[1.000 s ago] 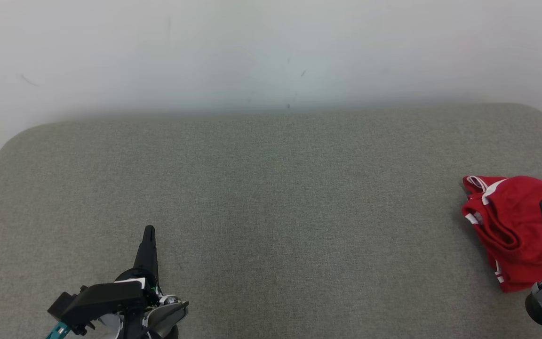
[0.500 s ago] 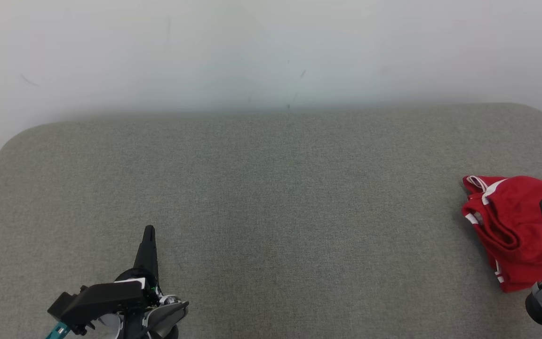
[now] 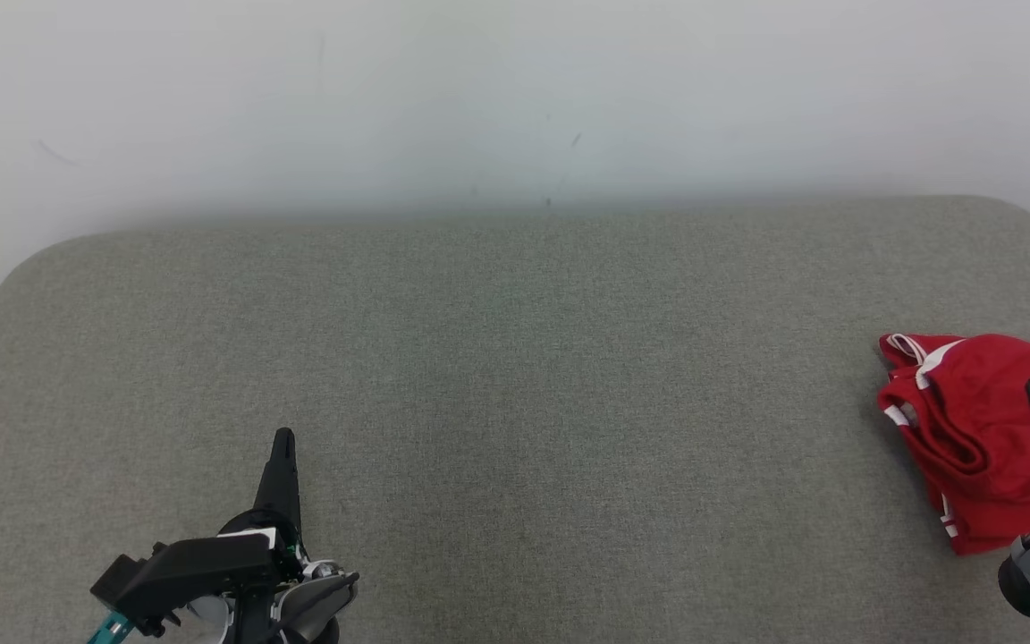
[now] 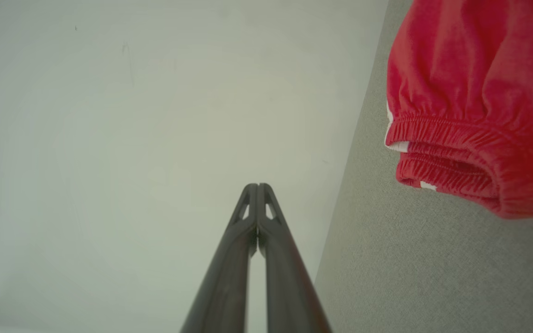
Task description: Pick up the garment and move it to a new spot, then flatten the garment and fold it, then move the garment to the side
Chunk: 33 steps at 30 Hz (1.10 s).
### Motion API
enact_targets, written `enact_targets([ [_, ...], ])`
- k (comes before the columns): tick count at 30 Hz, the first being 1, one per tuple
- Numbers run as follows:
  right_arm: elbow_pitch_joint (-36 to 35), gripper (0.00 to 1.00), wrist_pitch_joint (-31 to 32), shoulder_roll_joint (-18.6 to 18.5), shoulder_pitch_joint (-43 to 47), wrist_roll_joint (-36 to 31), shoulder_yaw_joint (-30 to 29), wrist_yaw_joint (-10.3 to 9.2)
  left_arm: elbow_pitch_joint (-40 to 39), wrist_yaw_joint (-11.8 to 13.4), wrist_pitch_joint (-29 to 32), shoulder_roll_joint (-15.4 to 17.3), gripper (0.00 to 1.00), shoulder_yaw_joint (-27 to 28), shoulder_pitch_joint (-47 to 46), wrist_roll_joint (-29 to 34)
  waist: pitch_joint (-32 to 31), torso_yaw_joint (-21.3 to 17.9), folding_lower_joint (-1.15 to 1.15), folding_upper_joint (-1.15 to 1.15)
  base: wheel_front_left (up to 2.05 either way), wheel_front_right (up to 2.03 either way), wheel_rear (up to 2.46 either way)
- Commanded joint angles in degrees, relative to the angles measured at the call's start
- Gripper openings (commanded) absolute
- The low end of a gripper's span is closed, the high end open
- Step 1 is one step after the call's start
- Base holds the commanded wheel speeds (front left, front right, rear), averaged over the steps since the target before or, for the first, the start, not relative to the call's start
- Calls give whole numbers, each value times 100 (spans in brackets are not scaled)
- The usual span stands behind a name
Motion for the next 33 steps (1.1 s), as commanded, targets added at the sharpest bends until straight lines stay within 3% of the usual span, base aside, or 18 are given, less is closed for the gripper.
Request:
enact_targets([
  [1,2,0,-30,-41,2,40,0,0,4,-10,12,23,0,21,-53,-37,0,0,0,0,0,0,0],
  [33,2,0,-29,-45,8,49,11,0,3,-10,12,23,0,21,-53,-37,0,0,0,0,0,0,0],
])
